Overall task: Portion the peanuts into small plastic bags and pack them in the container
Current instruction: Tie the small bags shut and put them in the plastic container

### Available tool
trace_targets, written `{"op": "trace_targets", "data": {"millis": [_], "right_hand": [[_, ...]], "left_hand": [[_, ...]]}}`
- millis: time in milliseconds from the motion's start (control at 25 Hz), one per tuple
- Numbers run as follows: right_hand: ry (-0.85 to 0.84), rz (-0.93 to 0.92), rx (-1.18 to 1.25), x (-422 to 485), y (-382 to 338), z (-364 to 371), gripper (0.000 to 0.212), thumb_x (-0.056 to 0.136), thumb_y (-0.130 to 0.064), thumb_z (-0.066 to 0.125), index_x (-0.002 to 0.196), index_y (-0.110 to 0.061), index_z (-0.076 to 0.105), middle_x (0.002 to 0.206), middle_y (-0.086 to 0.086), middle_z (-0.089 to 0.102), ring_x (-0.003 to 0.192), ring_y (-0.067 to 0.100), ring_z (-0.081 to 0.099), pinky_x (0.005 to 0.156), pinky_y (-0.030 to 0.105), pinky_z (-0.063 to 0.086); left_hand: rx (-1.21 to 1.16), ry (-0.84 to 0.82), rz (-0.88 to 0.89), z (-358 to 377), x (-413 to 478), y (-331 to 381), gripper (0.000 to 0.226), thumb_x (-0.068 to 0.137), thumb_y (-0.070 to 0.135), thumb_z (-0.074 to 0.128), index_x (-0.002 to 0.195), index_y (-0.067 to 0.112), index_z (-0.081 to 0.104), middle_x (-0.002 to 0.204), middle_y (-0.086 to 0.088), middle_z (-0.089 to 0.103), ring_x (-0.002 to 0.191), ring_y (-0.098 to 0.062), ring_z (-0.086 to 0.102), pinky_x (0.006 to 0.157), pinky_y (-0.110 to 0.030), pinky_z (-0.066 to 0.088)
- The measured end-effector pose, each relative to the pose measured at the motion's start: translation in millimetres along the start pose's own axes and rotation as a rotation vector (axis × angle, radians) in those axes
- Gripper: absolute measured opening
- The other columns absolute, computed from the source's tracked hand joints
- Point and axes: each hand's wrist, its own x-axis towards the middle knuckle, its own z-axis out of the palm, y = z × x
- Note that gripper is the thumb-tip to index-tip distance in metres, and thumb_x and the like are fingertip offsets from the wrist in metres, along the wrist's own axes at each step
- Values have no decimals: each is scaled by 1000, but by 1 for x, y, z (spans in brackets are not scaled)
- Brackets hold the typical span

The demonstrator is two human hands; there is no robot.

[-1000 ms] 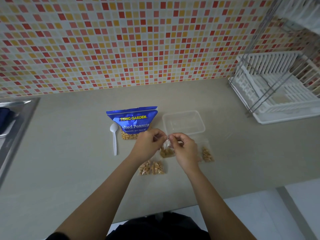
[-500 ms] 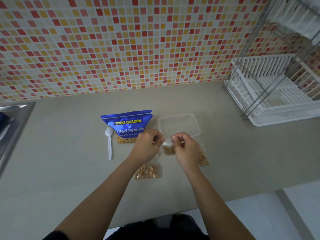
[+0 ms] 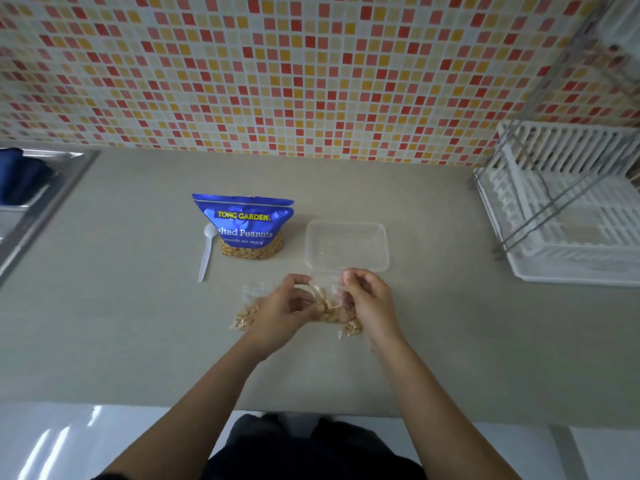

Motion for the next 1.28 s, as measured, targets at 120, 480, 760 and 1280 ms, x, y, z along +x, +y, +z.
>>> {"op": "trace_targets", "data": {"millis": [120,480,760,1280], "right_hand": [[-62,-27,-304,9,16,-5,12,92,-22,53,95,-20,65,90,0,68,79,12,64,65,17,50],[-43,-172,-1279,13,48,-12,17,87,-11,49,102,-9,56,111,15,51,101,34,54,84,38,42],[47,-184,-1052,9,53,-13,21,78,-2,58,97,-10,64,99,16,62,94,34,58,82,37,46],[75,-180,-135,-26,22,2,33,81,-17,70,105,-26,50,93,-5,63,83,6,60,73,15,46]], "left_hand": [[131,193,-51,1,-2,-16,27,81,11,68,103,13,52,83,-7,70,64,-7,63,55,-16,46],[823,297,-115,-2,20,-49,31,88,23,56,113,4,56,100,-20,67,100,-35,59,82,-39,48],[1049,374,65,-4,14,-48,26,81,16,56,96,-4,61,93,-23,61,85,-39,62,70,-38,49],[-76,116,13,12,17,2,11,89,9,58,82,13,65,69,-8,61,61,-12,57,65,-27,50]]}}
